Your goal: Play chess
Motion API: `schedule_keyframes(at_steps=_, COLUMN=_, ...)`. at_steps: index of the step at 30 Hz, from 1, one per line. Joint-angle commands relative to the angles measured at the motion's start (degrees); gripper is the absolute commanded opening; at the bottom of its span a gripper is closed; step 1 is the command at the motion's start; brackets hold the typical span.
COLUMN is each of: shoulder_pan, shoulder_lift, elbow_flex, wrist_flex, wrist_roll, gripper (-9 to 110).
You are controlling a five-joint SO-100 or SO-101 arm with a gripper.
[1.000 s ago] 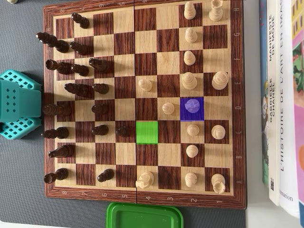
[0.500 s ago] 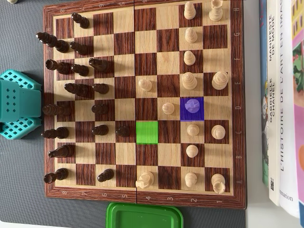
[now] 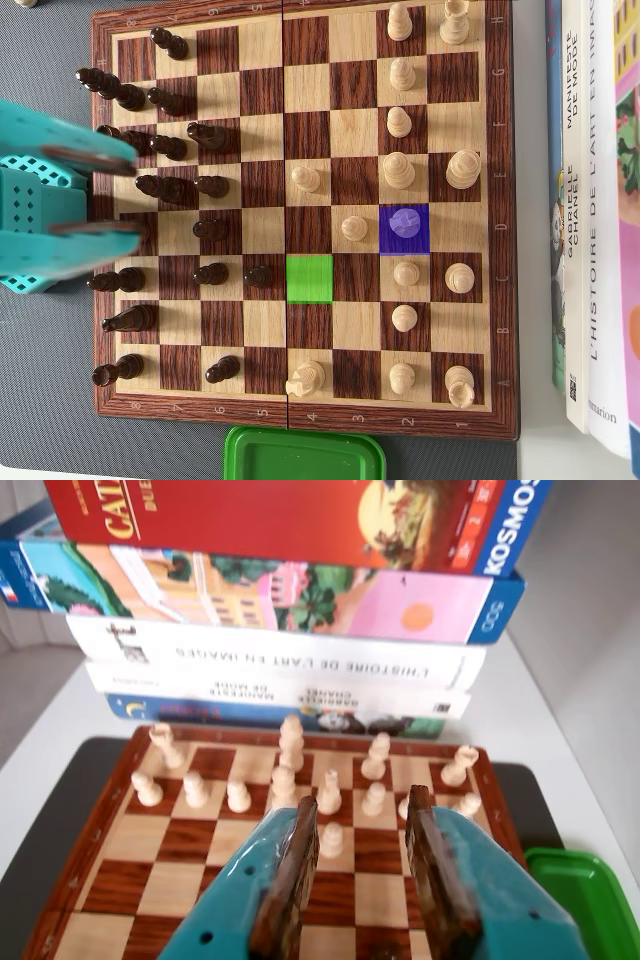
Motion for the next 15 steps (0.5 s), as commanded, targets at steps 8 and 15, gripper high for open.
schedule_keyframes(at_steps=8, shoulder_pan=0.00, shoulder_lift=-24.17, elbow_flex=-14.85, wrist_flex=20.92, wrist_roll=-0.18, gripper=14)
schedule_keyframes(at_steps=15, shoulder_pan=0.26, shoulder_lift=-39.64, elbow_flex=-24.70, wrist_flex=22.50, wrist_roll=-0.26, gripper=14)
